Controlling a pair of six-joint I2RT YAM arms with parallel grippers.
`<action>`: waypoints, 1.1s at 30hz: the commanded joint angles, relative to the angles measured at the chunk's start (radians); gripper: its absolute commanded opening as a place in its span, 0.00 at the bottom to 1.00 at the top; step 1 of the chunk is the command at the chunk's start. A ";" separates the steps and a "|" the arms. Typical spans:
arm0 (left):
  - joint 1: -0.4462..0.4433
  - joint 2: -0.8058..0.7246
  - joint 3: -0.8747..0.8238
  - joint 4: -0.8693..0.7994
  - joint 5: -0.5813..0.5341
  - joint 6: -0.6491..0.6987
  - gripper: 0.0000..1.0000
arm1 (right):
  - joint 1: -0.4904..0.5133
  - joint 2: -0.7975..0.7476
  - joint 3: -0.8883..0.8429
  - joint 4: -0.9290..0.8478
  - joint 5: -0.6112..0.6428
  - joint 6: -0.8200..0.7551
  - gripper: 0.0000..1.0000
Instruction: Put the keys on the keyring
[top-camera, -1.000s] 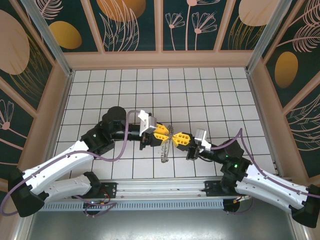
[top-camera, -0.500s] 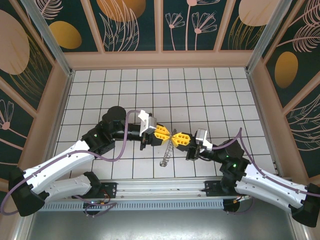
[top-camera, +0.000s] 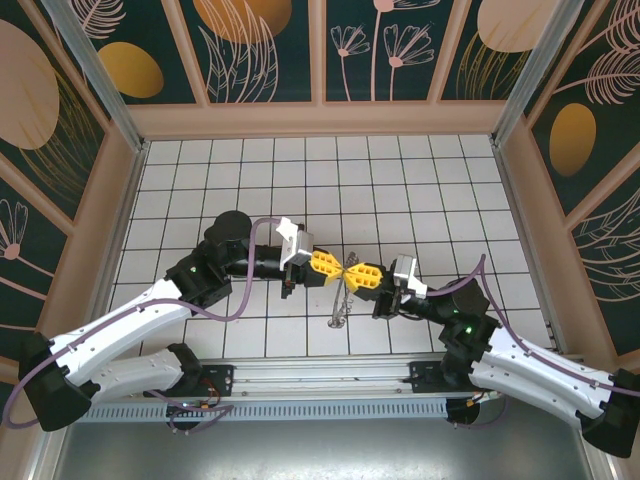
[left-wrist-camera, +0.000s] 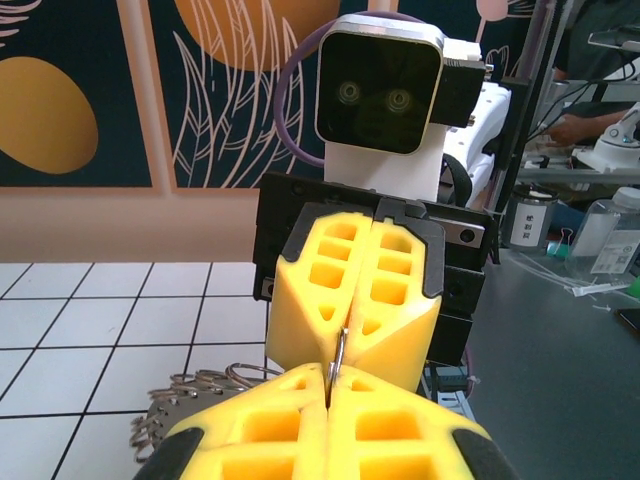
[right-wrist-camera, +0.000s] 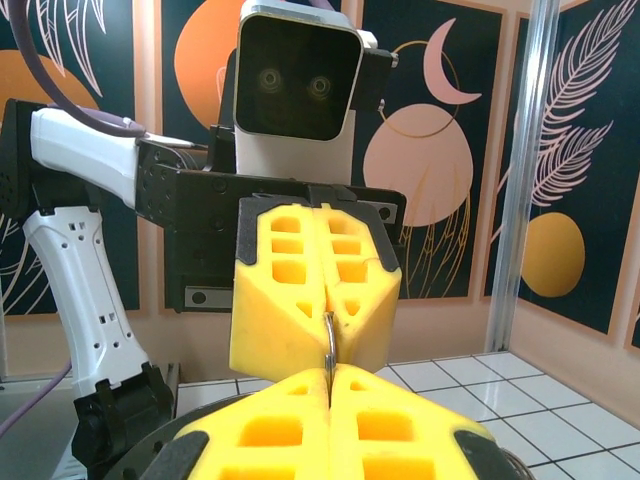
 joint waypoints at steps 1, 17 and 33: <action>-0.004 0.001 0.021 0.027 0.010 0.004 0.00 | -0.008 -0.006 -0.008 0.059 0.001 0.014 0.00; -0.004 0.018 0.140 -0.360 -0.208 0.186 0.00 | -0.008 -0.071 0.096 -0.367 0.144 -0.073 0.31; -0.004 -0.023 0.032 -0.373 -0.462 0.039 0.00 | -0.140 0.217 0.228 -0.471 0.289 0.019 0.54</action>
